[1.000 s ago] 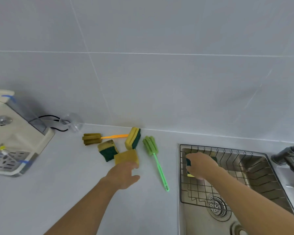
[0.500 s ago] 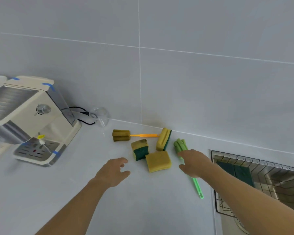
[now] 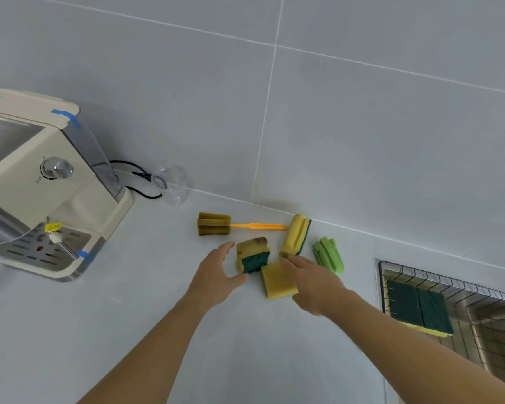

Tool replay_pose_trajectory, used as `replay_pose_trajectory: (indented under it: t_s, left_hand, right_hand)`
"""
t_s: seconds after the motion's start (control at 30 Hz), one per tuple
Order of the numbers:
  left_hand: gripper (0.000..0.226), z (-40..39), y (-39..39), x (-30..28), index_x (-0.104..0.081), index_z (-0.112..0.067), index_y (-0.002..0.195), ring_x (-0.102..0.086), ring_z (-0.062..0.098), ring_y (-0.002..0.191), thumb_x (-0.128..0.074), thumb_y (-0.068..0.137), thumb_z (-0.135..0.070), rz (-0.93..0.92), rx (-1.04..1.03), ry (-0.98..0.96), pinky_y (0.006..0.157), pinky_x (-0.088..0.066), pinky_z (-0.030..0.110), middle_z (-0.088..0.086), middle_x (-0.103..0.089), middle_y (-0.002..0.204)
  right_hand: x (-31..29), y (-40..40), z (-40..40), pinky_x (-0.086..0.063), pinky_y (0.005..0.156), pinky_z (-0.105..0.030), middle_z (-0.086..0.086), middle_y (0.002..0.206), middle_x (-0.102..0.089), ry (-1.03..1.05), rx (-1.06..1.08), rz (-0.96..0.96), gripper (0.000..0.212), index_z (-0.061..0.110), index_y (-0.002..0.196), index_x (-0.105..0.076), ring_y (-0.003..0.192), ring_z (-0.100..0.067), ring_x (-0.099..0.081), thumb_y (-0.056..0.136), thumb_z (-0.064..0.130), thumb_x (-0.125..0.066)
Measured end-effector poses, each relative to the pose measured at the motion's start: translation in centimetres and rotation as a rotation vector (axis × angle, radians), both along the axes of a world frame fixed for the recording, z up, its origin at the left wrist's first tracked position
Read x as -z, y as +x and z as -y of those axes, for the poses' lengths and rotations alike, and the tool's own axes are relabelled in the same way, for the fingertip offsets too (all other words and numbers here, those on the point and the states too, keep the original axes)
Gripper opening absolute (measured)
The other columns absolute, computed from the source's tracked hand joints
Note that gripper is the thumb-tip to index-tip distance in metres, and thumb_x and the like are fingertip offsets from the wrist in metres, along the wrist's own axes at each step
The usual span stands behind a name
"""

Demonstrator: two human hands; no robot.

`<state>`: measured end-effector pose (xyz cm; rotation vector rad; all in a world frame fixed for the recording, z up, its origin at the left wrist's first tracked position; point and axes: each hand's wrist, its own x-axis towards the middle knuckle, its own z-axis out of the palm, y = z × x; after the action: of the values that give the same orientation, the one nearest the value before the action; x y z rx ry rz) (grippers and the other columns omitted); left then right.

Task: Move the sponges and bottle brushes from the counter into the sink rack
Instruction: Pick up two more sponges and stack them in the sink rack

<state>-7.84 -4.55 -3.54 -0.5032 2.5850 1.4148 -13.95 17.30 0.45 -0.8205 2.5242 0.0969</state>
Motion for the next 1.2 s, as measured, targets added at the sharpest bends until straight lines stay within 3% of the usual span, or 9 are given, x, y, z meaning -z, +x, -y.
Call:
replay_pose_trajectory:
  t_s: [0.13,0.27,0.43,0.77,0.83,0.9,1.03,1.13,1.2]
  left_hand:
    - [0.079,-0.7,-1.6,0.5,-0.038,-0.028,0.142,-0.040,0.010,0.132,-0.079,0.074,-0.030,-0.052,-0.011,0.067,0.110,-0.037,0.035,-0.010,-0.044,0.143]
    - [0.056,-0.8,-2.4,1.4,-0.054,-0.027,0.125,-0.054,0.007,0.116,-0.079,0.075,-0.019,-0.105,-0.020,0.104,0.102,-0.045,0.029,-0.009,-0.061,0.122]
    - [0.040,-1.0,-2.7,2.1,-0.059,-0.024,0.111,-0.058,-0.004,0.098,-0.077,0.077,-0.012,-0.119,-0.029,0.127,0.077,-0.037,-0.003,-0.008,-0.067,0.106]
    - [0.035,-0.7,-2.0,1.4,-0.060,-0.026,0.109,-0.056,-0.010,0.095,-0.075,0.079,-0.014,-0.113,-0.097,0.146,0.075,-0.037,-0.004,-0.015,-0.064,0.101]
    - [0.034,-0.5,-1.3,1.0,-0.057,-0.030,0.107,-0.055,-0.010,0.096,-0.074,0.081,-0.015,-0.074,-0.127,0.189,0.079,-0.039,0.002,-0.018,-0.063,0.101]
    - [0.032,-0.4,-0.7,0.8,-0.057,-0.029,0.106,-0.060,0.003,0.100,-0.073,0.082,-0.014,-0.030,-0.186,0.283,0.085,-0.047,0.017,-0.013,-0.065,0.103]
    - [0.030,-0.4,0.8,-0.7,-0.056,-0.022,0.110,-0.063,0.010,0.094,-0.068,0.086,-0.011,0.011,-0.305,0.474,0.067,-0.050,0.018,-0.005,-0.064,0.102]
    - [0.031,-0.3,2.1,-1.1,-0.055,-0.022,0.112,-0.065,0.020,0.101,-0.069,0.086,-0.014,0.041,-0.368,0.600,0.087,-0.054,0.039,0.005,-0.068,0.106]
    - [0.031,-0.5,3.2,-1.6,-0.054,-0.019,0.116,-0.065,0.024,0.104,-0.067,0.088,-0.014,0.054,-0.382,0.682,0.091,-0.053,0.043,0.008,-0.069,0.107]
  right_hand:
    - [1.3,-0.8,0.5,-0.041,0.108,-0.036,0.001,0.165,-0.013,0.041,-0.050,0.000,0.074,0.017,0.157,-0.009,0.150,-0.020,-0.017,0.096,0.012,-0.050]
    - [2.9,-1.3,0.7,-0.042,0.106,-0.039,-0.005,0.160,-0.025,0.078,-0.111,-0.052,0.073,0.014,0.155,-0.014,0.145,-0.026,-0.027,0.094,0.013,-0.055]
    - [4.1,-1.5,0.8,-0.043,0.099,-0.039,-0.008,0.147,-0.039,0.058,-0.136,-0.102,0.063,0.014,0.147,-0.028,0.133,-0.029,-0.040,0.091,0.013,-0.058]
    - [3.3,-1.5,0.9,-0.045,0.091,-0.037,-0.006,0.132,-0.051,0.054,-0.109,-0.083,0.052,0.016,0.139,-0.036,0.119,-0.028,-0.048,0.091,0.012,-0.054]
    - [2.5,-1.4,0.6,-0.044,0.085,-0.035,-0.005,0.128,-0.053,0.024,-0.037,-0.043,0.051,0.017,0.137,-0.037,0.115,-0.027,-0.050,0.089,0.018,-0.055]
    - [1.5,-1.1,0.2,-0.049,0.085,-0.036,-0.004,0.126,-0.055,-0.060,0.072,0.023,0.059,0.019,0.140,-0.036,0.113,-0.026,-0.051,0.086,0.027,-0.059]
    - [-0.3,0.3,-1.3,-0.055,0.086,-0.038,0.001,0.121,-0.060,-0.383,0.414,0.279,0.067,0.028,0.139,-0.041,0.108,-0.023,-0.060,0.081,0.031,-0.073]
    - [-1.3,1.9,-2.4,-0.055,0.088,-0.045,0.001,0.110,-0.068,-0.648,0.675,0.529,0.054,0.033,0.126,-0.052,0.101,-0.024,-0.066,0.078,0.023,-0.076]
    - [-1.9,3.1,-3.1,-0.057,0.089,-0.046,-0.006,0.111,-0.071,-0.823,0.823,0.694,0.045,0.029,0.124,-0.058,0.101,-0.026,-0.069,0.084,0.013,-0.071]
